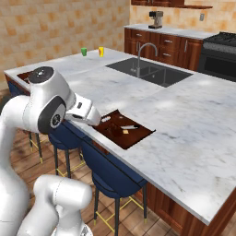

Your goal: Gather the potato and garlic from the fridge and place them on a tray on the dining counter. Then gather the steak and chicken drumstick from the fridge and place them on the other tray.

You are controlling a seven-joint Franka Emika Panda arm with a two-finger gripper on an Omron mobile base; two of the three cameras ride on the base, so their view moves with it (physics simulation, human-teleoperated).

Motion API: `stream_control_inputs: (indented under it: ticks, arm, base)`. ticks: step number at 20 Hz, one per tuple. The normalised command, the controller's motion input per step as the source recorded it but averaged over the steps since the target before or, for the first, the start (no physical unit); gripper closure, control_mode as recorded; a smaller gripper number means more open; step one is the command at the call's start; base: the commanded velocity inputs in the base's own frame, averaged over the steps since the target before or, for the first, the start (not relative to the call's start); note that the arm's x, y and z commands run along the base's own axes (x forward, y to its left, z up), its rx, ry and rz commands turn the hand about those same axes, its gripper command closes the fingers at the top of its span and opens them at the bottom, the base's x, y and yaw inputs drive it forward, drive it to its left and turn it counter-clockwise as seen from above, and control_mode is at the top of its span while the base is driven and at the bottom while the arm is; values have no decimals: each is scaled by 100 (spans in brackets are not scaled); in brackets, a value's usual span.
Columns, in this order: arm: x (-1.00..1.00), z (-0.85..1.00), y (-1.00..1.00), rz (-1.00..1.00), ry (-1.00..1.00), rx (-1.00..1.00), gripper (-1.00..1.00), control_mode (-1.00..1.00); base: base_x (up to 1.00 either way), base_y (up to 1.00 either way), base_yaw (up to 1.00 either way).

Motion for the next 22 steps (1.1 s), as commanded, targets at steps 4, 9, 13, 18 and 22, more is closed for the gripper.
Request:
stream_control_inputs:
  ticks: [4,9,13,18,22]
  arm:
    - [-52,33,14,1,-9,-2,-100,-100]
    - [-48,20,40,1,-13,-2,-100,-100]
    - [-52,13,10,0,-2,0,-100,-100]
    - [0,0,0,0,0,0,-100,100]
    - [0,0,0,0,0,0,-100,100]
  base:
    - [0,0,0]
    - [0,0,0]
    - [0,0,0]
    - [-99,-9,-2]
    - [-100,-75,-24]
